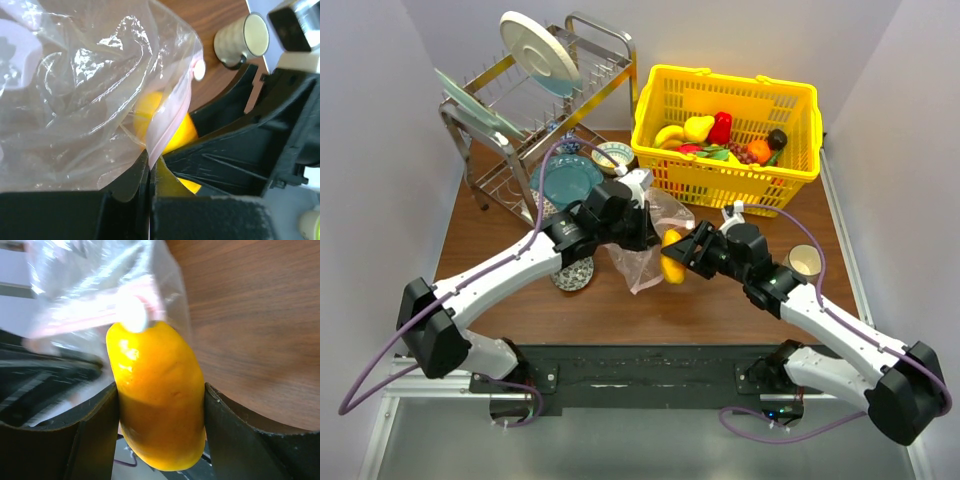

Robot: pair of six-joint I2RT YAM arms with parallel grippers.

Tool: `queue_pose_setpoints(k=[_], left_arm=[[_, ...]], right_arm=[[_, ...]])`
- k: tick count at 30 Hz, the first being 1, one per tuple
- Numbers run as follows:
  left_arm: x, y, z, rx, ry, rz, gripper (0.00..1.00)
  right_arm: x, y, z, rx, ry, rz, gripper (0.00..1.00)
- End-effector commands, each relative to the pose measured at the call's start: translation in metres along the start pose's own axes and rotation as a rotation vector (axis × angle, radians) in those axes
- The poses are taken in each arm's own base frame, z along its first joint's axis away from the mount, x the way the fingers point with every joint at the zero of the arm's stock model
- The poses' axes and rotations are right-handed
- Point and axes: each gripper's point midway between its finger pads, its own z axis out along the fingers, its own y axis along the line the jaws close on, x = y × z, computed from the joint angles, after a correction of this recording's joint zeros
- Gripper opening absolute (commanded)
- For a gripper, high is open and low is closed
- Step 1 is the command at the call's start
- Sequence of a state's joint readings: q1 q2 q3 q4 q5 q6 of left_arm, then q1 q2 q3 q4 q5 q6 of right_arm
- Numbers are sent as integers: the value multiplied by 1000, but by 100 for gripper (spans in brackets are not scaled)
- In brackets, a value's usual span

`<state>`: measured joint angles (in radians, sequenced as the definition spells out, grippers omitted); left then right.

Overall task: Place the food in the zip-top bag and seal the zipper
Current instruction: Place the fake fruit in the zipper food storage bag.

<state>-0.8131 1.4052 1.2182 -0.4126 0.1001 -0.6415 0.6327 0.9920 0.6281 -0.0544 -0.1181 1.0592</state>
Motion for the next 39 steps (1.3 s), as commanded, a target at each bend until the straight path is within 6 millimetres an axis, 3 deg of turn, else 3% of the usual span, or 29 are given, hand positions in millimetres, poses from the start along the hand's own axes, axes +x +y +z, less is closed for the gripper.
queue_pose_setpoints(k=[1, 6, 11, 15, 19, 26, 33, 39], left_arm=[[10, -30, 4, 166, 27, -68, 0], [13, -35, 10, 192, 45, -81, 0], [-2, -62, 1, 308, 11, -122, 0], [-13, -77, -4, 365, -7, -146, 0], [-19, -88, -3, 418, -11, -180, 0], [-33, -96, -3, 439, -46, -199, 0], [-51, -90, -11, 359, -112, -172, 0], [-46, -89, -6, 356, -91, -183, 0]], right_arm=[[-13, 22, -1, -92, -56, 37, 54], [-18, 24, -2, -75, -72, 32, 54], [-15, 17, 2, -79, -75, 52, 53], [-5, -1, 7, -48, -56, 60, 53], [-2, 6, 8, -111, -55, 77, 52], [7, -6, 9, -92, -30, 46, 52], [9, -53, -1, 91, -77, 25, 52], [5, -36, 0, 16, -77, -29, 52]])
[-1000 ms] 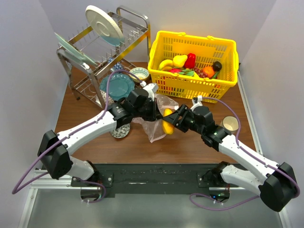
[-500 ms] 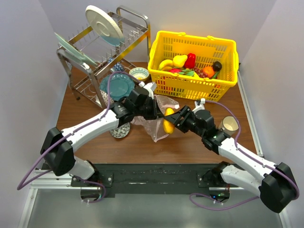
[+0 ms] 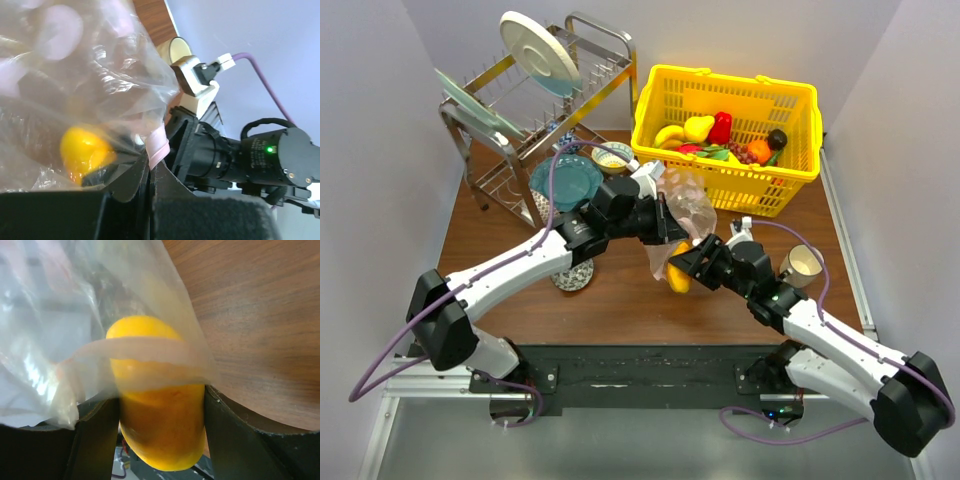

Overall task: Place the food in the zip-top bag and seal the zipper
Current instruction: Place the fake fruit in the zipper food storage bag.

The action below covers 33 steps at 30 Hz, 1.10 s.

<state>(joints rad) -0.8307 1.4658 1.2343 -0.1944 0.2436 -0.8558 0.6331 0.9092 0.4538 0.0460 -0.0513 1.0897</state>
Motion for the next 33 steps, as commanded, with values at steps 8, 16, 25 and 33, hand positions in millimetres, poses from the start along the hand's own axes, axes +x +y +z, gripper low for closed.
queue_pose_setpoints(k=[8, 16, 25, 33], left_arm=[[-5, -40, 3, 184, 3, -41, 0], [5, -38, 3, 173, 23, -58, 0], [11, -69, -12, 324, 51, -168, 0], [-2, -73, -19, 312, 2, -168, 0]], right_arm=[[-38, 41, -12, -81, -136, -116, 54], [-72, 48, -32, -95, -327, -94, 56], [-71, 44, -22, -77, -318, -132, 71], [-74, 45, -38, 22, -271, -195, 97]])
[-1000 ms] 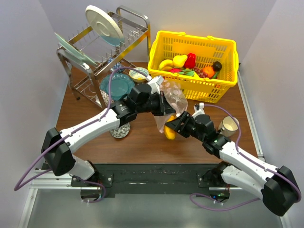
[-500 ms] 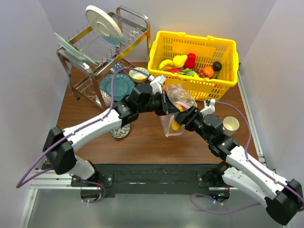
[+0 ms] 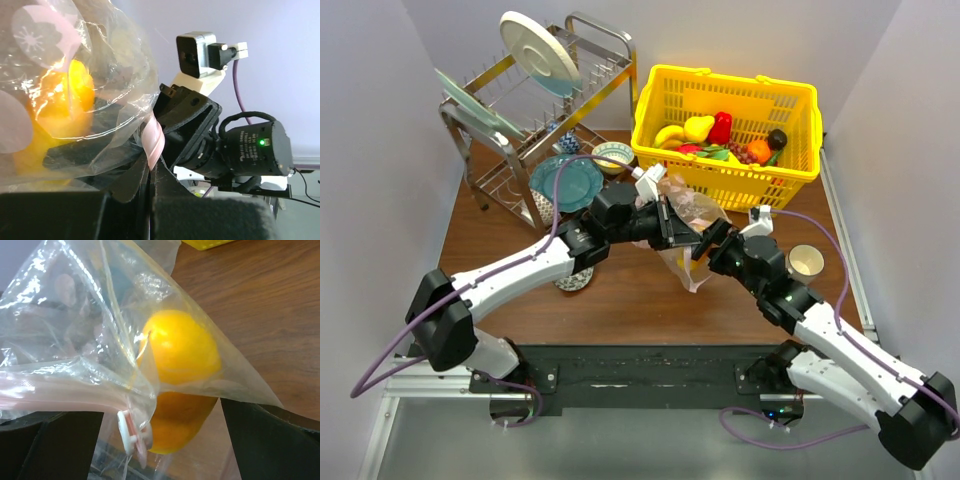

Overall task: Place the food in the zip-top bag and seal the zipper
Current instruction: Place the fake fruit in the zipper food storage bag.

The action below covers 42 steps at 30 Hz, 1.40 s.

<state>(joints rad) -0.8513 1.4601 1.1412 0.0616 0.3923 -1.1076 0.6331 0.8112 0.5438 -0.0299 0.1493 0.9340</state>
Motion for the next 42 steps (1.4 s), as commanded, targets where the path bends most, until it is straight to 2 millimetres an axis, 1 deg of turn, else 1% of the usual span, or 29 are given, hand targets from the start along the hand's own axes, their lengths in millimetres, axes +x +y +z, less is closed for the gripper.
queue_pose_setpoints(k=[1, 2, 4, 5, 6, 7, 8, 9, 11, 13, 14, 15, 16, 17, 19, 20, 23, 25, 26, 27, 28, 30, 34, 35, 36, 37, 38, 40, 42], left_arm=[[-8, -31, -11, 75, -32, 27, 0], [-8, -25, -9, 61, -32, 25, 0], [-8, -14, -7, 36, -32, 14, 0], [-6, -8, -4, 26, -26, 7, 0], [-7, -5, -3, 25, -27, 3, 0], [-6, -1, -3, 19, -27, 0, 0], [-6, 2, -2, 13, -29, -2, 0], [-9, 4, -2, 8, -35, -4, 0], [-11, 7, -3, 4, -39, -6, 0], [-15, 7, -4, 4, -49, -3, 0], [-16, 8, -4, 2, -50, -3, 0], [-19, 10, -5, -3, -57, -2, 0], [-20, 11, -5, -6, -58, 0, 0], [-21, 12, -4, -12, -61, 1, 0], [-22, 14, -4, -21, -63, 7, 0], [-23, 17, -4, -29, -66, 5, 0], [-23, 15, -4, -25, -68, 6, 0], [-25, 15, -4, -23, -71, 8, 0], [-26, 12, -5, -19, -75, 11, 0], [-26, 12, -6, -20, -76, 13, 0], [-27, 12, -6, -22, -77, 14, 0], [-29, 12, -8, -29, -81, 19, 0], [-31, 17, -9, -45, -89, 23, 0], [-30, 17, -9, -43, -84, 21, 0], [-30, 16, -8, -39, -82, 20, 0], [-30, 15, -8, -35, -81, 20, 0], [-30, 15, -7, -34, -79, 18, 0], [-31, 15, -7, -35, -80, 20, 0], [-31, 16, -7, -39, -82, 20, 0]], right_arm=[[-28, 19, -15, 19, -36, -68, 95], [-34, 26, -19, 13, -40, -76, 94], [-29, 18, -26, 56, 6, -112, 91], [-35, 24, -30, 55, 3, -122, 91], [-32, 18, -36, 82, 26, -140, 91], [-33, 17, -40, 91, 31, -154, 91], [-38, 22, -45, 83, 22, -162, 91], [-37, 17, -50, 106, 32, -174, 91], [-45, 22, -60, 91, 10, -199, 93], [-49, 15, -68, 131, 14, -244, 96], [-56, 19, -73, 135, 2, -256, 97], [-55, 11, -76, 176, 20, -277, 97], [-58, 9, -79, 193, 20, -306, 97], [-64, 15, -81, 193, 17, -318, 95], [-65, 12, -84, 216, 33, -353, 92], [-68, 11, -84, 233, 31, -364, 89], [-64, 1, -81, 291, 74, -406, 85], [-54, -5, -72, 309, 120, -414, 84], [-47, -10, -68, 313, 142, -415, 81], [-42, -6, -63, 284, 154, -405, 78], [-38, -10, -61, 287, 163, -396, 77], [-36, -8, -58, 276, 161, -385, 75], [-31, 4, -55, 207, 192, -395, 78], [-30, 6, -55, 201, 201, -401, 78], [-28, 1, -55, 223, 214, -405, 78], [-31, -3, -54, 256, 211, -418, 76], [-31, -9, -55, 286, 219, -431, 70], [-34, -15, -56, 322, 211, -449, 65], [-36, -18, -58, 338, 211, -463, 57]])
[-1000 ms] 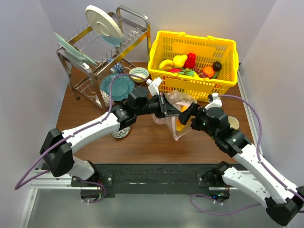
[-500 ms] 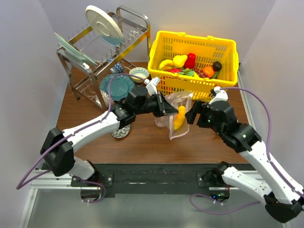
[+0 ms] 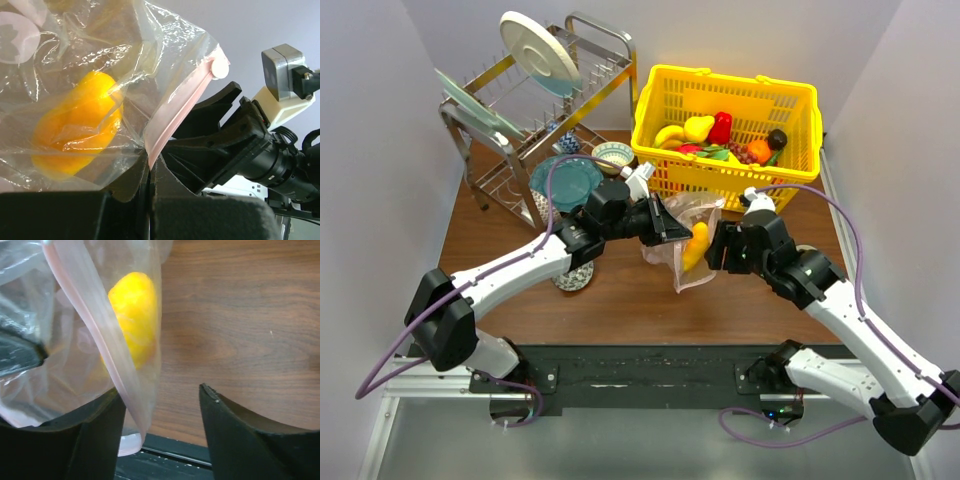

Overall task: Place the food in the zip-top bag and seal the zipper
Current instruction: Place the fake fruit in the zipper food storage bag.

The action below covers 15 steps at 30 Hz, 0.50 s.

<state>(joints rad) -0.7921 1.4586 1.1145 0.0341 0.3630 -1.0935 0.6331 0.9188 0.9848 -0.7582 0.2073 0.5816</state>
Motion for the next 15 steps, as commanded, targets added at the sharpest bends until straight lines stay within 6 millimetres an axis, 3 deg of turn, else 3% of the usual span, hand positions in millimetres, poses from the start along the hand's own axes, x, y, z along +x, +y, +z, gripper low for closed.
queue_pose_setpoints(k=[1, 2, 4, 5, 7, 8, 9, 10, 11, 12, 13, 15], left_arm=[[-13, -15, -2, 39, -32, 39, 0], [-13, -14, -2, 35, -33, 40, 0], [-13, -11, -1, 27, -32, 38, 0], [-13, -10, -1, 20, -31, 41, 0], [-13, -6, 0, 2, -27, 47, 0], [-9, 4, 0, -43, -12, 53, 0], [-11, 1, -1, -54, -11, 70, 0], [-11, 5, 0, -79, 1, 82, 0], [-5, 18, -3, -143, 37, 105, 0], [-10, 9, -5, -143, 40, 139, 0], [-10, 13, -5, -172, 60, 166, 0], [-13, 15, -16, -238, 99, 258, 0]], right_arm=[[-15, -7, -9, 49, -39, -35, 52], [-16, -11, -10, 70, -44, -39, 42], [-22, -12, -14, 77, -65, -36, 32], [-25, -11, -16, 74, -75, -36, 16], [-37, -4, -23, 52, -101, -34, 2], [-41, -1, -27, 43, -108, -36, 0], [-45, 3, -29, 28, -103, -52, 0], [-63, 14, -42, -3, -136, -52, 0], [-68, 15, -50, -4, -130, -65, 0], [-75, 19, -52, -1, -124, -91, 0], [-99, 29, -71, -33, -178, -88, 0], [-108, 34, -80, -32, -164, -121, 0]])
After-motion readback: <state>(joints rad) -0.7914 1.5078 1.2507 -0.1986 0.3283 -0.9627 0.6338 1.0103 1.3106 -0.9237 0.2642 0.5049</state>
